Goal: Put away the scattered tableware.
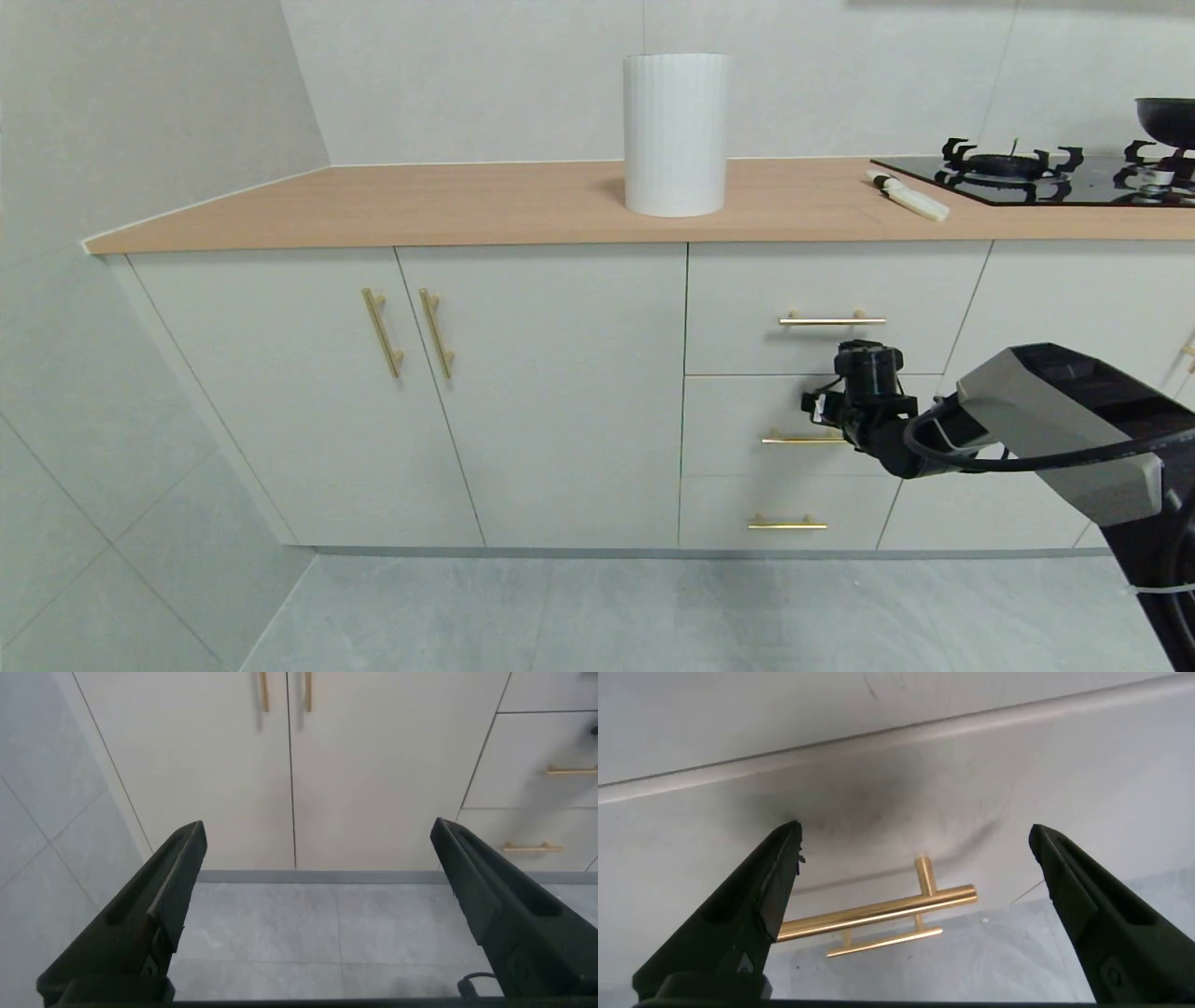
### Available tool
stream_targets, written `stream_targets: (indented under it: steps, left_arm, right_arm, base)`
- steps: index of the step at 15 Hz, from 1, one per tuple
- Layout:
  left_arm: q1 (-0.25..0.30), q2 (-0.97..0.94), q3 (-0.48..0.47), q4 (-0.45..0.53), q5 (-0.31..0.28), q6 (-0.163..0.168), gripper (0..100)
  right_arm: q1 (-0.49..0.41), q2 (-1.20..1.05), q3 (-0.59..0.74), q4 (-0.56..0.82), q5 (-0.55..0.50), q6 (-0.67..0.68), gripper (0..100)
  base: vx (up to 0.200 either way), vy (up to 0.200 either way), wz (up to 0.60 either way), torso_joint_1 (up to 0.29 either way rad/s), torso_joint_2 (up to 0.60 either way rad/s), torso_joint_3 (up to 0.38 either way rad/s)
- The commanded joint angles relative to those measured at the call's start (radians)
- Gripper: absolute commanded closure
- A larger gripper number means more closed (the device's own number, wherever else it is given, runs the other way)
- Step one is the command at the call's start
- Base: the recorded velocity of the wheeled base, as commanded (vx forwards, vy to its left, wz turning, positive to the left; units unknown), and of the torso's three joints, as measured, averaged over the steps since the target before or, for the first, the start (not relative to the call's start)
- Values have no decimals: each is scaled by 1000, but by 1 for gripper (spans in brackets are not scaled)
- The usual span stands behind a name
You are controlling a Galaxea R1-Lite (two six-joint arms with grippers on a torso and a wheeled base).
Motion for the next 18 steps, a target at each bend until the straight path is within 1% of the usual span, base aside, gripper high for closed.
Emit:
stream_targets:
  steps: [1, 4, 5, 7, 9, 10, 12, 14, 15, 16, 17, 18]
  left_arm:
    - [0, 1, 0, 0, 0, 0, 0]
    - [0, 0, 0, 0, 0, 0, 0]
    - [0, 1, 0, 0, -1, 0, 0]
    - [0, 1, 0, 0, -1, 0, 0]
    - [0, 1, 0, 0, -1, 0, 0]
    - [0, 1, 0, 0, -1, 0, 0]
    - [0, 0, 0, 2, -1, 0, 0]
    - [0, 1, 0, 0, 0, 0, 0]
    - [0, 1, 0, 0, 0, 0, 0]
    - [0, 0, 0, 0, -1, 0, 0]
    - [0, 1, 0, 0, -1, 0, 0]
    - [0, 1, 0, 0, -1, 0, 0]
  right_arm:
    - [-5, 10, -13, -10, 0, 2, 0]
    - [-7, 0, -6, -12, -2, 2, 0]
    - [-5, -23, 27, -10, 0, 2, 0]
    - [-1, -107, 143, -10, 9, -1, 0]
    - [16, -239, 301, -12, 32, -4, 0]
    - [19, -334, 402, -12, 64, -5, 0]
    - [19, -509, 551, -12, 64, -8, 0]
    - [22, -811, 757, -10, 64, -18, 0]
    - [30, -968, 843, -10, 63, -51, 0]
    - [33, -1064, 893, -10, 50, -71, 0]
    - [35, -1277, 988, 0, 9, -119, 0]
    - [31, -1385, 1030, 2, -6, -156, 0]
  base:
    - [0, 0, 0, 0, 0, 0]
    - [0, 0, 0, 0, 0, 0]
    - [0, 0, 0, 0, 0, 0]
    - [0, 0, 0, 0, 0, 0]
    - [0, 0, 0, 0, 0, 0]
    - [0, 0, 0, 0, 0, 0]
    - [0, 0, 0, 0, 0, 0]
    - [0, 0, 0, 0, 0, 0]
    - [0, 0, 0, 0, 0, 0]
    - [0, 0, 0, 0, 0, 0]
    - [0, 0, 0, 0, 0, 0]
    - [0, 0, 0, 0, 0, 0]
